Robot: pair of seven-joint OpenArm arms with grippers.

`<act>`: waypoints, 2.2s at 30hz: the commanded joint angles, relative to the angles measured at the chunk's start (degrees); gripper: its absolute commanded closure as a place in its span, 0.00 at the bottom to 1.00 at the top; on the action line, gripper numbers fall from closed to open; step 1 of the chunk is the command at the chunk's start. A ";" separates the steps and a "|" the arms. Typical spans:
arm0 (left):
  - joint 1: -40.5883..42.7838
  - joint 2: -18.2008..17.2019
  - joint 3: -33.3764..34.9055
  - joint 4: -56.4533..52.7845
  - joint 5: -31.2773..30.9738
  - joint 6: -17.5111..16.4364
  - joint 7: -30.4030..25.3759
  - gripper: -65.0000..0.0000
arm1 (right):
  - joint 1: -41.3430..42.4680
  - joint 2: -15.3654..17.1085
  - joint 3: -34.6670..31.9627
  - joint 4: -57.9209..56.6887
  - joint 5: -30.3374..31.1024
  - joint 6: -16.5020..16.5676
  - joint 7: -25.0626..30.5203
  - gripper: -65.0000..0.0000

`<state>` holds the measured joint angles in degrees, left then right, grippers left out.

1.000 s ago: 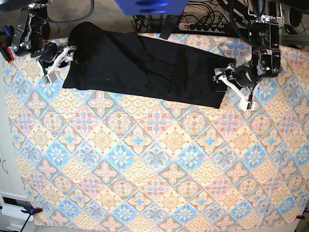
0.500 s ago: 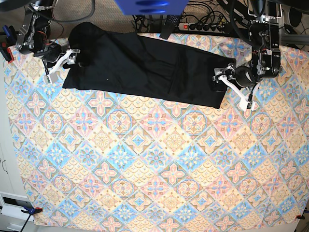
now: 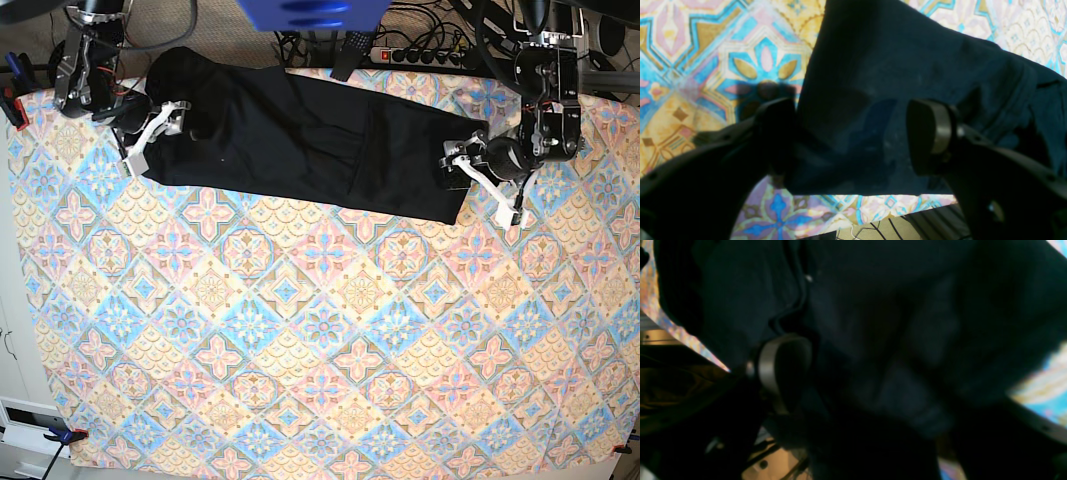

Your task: Fold the T-shirt properly

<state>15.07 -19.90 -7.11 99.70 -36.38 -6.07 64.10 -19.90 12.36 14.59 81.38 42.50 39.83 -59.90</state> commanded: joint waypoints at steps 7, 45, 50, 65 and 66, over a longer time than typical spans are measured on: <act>-0.61 -0.63 -0.31 1.09 -0.50 -0.22 -0.49 0.21 | -0.36 -0.36 -0.22 -0.55 -0.96 0.17 -2.74 0.85; 3.08 -0.63 -7.26 4.96 -5.42 -0.22 -0.49 0.79 | 9.31 8.96 1.28 16.24 -21.01 0.17 -2.91 1.00; 3.08 -0.63 -7.17 2.50 -5.51 -0.22 -0.58 0.79 | 5.79 8.69 -3.82 26.26 -20.92 0.17 -2.83 1.00; 4.31 0.96 -6.82 2.59 -5.42 -0.22 -0.58 0.79 | 10.10 3.33 -28.08 28.73 -21.18 0.17 -1.42 1.00; 4.31 0.96 -6.82 2.59 -5.42 -0.22 -0.58 0.79 | 10.63 2.63 -28.96 28.73 -21.27 0.17 -1.42 1.00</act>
<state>19.86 -18.28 -13.85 101.19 -41.01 -6.02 64.10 -10.02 14.72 -14.57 109.10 20.73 39.86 -62.26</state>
